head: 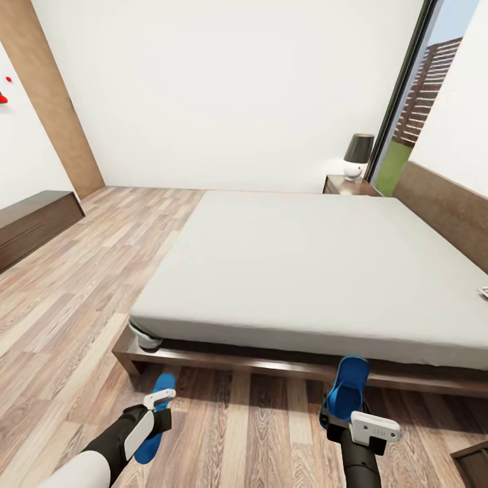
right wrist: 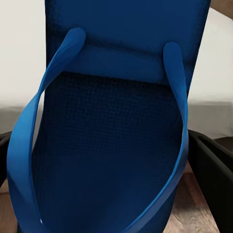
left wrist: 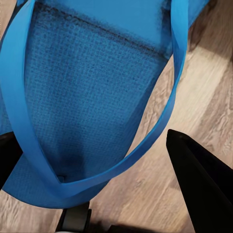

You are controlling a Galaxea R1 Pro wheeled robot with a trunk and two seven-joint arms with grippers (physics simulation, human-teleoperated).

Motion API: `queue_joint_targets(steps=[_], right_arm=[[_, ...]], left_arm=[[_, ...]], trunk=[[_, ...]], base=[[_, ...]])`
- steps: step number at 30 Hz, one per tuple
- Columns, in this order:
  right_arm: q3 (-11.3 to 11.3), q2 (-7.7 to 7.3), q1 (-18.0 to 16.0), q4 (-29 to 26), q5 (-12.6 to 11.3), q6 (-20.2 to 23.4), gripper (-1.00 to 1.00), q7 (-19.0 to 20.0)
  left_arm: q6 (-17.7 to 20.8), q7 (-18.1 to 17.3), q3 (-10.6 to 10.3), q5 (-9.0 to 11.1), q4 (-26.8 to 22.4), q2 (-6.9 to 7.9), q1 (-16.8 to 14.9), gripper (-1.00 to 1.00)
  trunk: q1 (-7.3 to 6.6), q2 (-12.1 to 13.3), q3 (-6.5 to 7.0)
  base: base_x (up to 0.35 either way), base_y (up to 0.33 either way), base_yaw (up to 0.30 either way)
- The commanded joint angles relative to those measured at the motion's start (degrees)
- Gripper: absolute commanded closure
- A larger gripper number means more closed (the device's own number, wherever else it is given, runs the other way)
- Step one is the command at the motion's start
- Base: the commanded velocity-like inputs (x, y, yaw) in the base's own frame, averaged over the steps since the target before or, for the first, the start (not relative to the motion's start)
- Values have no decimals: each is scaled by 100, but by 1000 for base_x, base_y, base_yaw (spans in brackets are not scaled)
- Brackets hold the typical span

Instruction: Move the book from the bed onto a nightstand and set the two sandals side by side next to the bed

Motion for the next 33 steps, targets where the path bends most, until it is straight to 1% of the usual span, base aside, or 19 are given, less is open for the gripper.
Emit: queue_joint_targets(steps=[1,4,5,7,21,28,33], right_arm=[[4,0,0,-1,41,4,100,-29],[-1,-7,0,-1,41,1,100,-29],[1,-10,0,-1,41,0,100,-28],[3,-10,0,-1,41,0,100,-29],[0,-11,0,-1,41,-9,100,-21],[2,-11,0,5,41,-9,100,-20],[3,-11,0,7,41,-10,100,-20]], left_arm=[[8,53,-48,56,10,4,-1,100],[-46,53,-51,66,48,2,12,100],[-157,53,-54,65,148,1,22,100],[-225,53,-55,56,259,1,24,100],[-313,48,-56,55,351,1,26,100],[-316,45,-56,48,352,1,26,100],[-317,45,-56,46,352,1,26,100]], trunk=[[23,-44,-22],[88,-164,-76],[110,-204,-94],[154,-284,-130],[462,-846,-381],[616,-1127,-493],[616,-1127,-483]], base=[[0,0,0],[0,0,0],[0,0,0],[0,0,0],[0,0,-2],[0,0,-188],[0,0,-120]])
